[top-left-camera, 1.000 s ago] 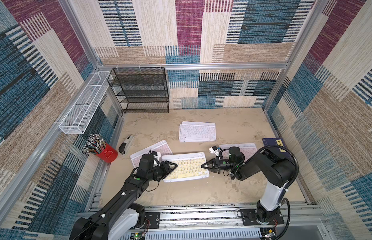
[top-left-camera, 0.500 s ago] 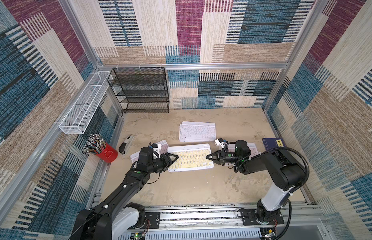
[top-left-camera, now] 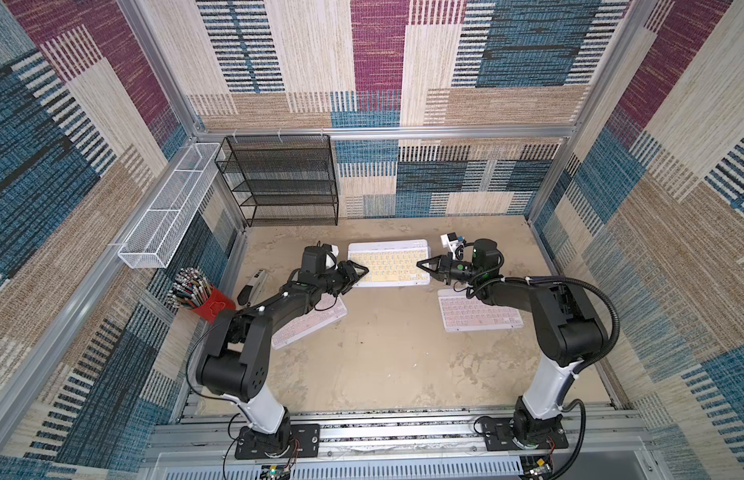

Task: Stack the numeric keypads
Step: Place the numeric keypad at the numeric keypad.

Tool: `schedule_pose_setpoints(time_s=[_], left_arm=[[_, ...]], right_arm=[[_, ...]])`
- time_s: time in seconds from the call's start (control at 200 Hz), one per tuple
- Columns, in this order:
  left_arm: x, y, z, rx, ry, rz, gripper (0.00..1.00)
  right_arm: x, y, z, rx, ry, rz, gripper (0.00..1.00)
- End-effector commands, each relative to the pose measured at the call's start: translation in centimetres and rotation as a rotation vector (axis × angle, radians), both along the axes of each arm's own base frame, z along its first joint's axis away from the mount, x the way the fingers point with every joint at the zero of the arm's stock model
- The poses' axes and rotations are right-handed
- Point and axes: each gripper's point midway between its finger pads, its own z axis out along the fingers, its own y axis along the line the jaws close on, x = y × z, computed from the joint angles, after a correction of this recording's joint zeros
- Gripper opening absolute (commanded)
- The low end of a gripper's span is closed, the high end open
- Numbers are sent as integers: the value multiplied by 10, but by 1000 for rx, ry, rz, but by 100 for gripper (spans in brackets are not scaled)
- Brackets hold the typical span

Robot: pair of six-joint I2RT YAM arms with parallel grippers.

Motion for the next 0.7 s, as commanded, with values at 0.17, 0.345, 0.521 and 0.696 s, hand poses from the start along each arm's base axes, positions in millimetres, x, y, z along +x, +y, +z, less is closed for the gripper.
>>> schedule_pose_setpoints(time_s=[0.17,0.345,0.521,0.696], left_arm=[[67,-23,-10,75,-53,-75,56],[85,-26,-37,110,4,-86,57],[88,-16,-48,152,28,-60,59],[90,3,-48,201,45,-23,59]], right_arm=[[50,-9,-27,-57,36,-63,0],[58,-17,-46,-30,76,-86,0],[62,-22,-70,-17,122,-92,0],[70,-30,-91,-80,144,-115,0]])
